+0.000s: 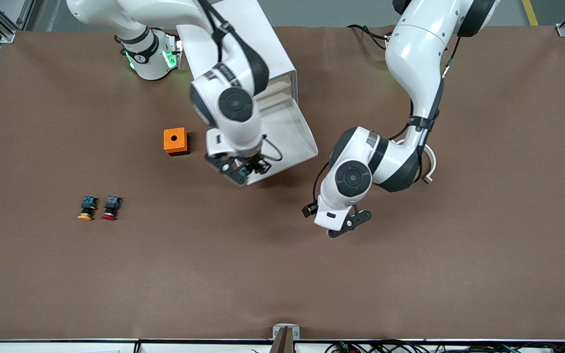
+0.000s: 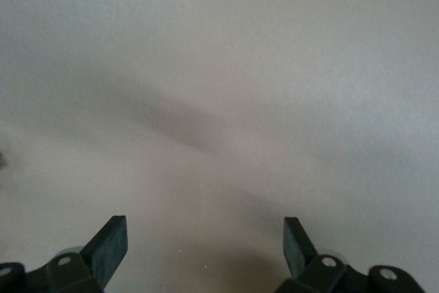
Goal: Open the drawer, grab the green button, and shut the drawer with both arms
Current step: 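Carry the green button beside the red button while the left gripper pushes drawer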
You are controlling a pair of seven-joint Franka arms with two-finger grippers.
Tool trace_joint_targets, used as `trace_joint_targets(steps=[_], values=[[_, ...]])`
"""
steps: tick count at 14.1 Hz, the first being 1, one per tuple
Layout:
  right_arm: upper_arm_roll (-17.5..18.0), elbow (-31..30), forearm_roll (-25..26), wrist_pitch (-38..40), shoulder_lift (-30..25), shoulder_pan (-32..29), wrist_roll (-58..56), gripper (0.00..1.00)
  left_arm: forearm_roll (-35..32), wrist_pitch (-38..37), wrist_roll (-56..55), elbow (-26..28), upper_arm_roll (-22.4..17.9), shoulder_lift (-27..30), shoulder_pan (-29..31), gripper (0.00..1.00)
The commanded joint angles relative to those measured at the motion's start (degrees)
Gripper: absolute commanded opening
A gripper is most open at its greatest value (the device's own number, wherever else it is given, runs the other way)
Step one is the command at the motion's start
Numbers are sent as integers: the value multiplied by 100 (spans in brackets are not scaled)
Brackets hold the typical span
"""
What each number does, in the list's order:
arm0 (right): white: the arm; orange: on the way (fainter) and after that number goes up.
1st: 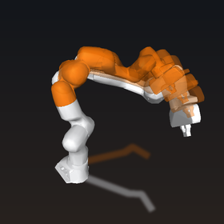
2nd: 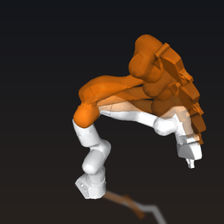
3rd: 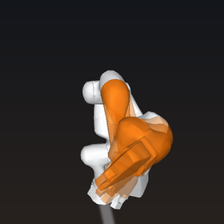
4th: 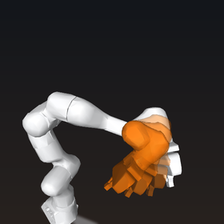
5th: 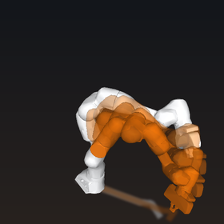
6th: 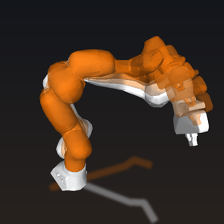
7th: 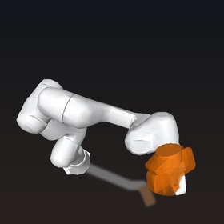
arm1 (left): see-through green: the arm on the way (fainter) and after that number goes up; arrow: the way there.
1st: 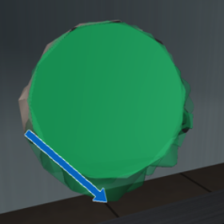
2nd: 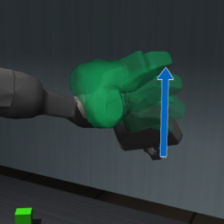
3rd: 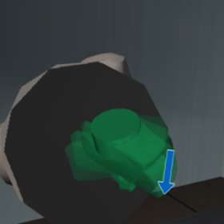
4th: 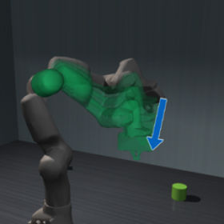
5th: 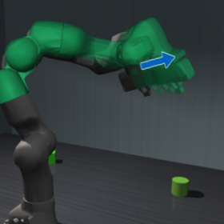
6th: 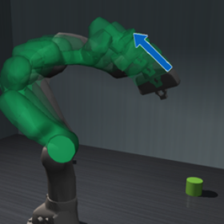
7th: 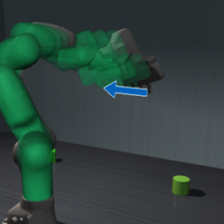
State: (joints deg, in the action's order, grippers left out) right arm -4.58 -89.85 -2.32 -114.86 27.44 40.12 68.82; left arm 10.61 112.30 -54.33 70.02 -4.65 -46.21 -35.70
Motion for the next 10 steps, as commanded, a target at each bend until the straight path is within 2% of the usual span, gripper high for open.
trace_joint_targets(steps=[1,6,10], values=[[71,-50,3,113,-117,-573,-1191,0,-103,177,-104,265,-18,104,-199,100],[62,-453,109,-387,-81,-1768,-3380,0,-112,450,-324,442,-18,77,-516,100],[62,-955,196,-1134,24,-2253,-4630,0,-120,477,-456,538,-27,42,-823,100]])
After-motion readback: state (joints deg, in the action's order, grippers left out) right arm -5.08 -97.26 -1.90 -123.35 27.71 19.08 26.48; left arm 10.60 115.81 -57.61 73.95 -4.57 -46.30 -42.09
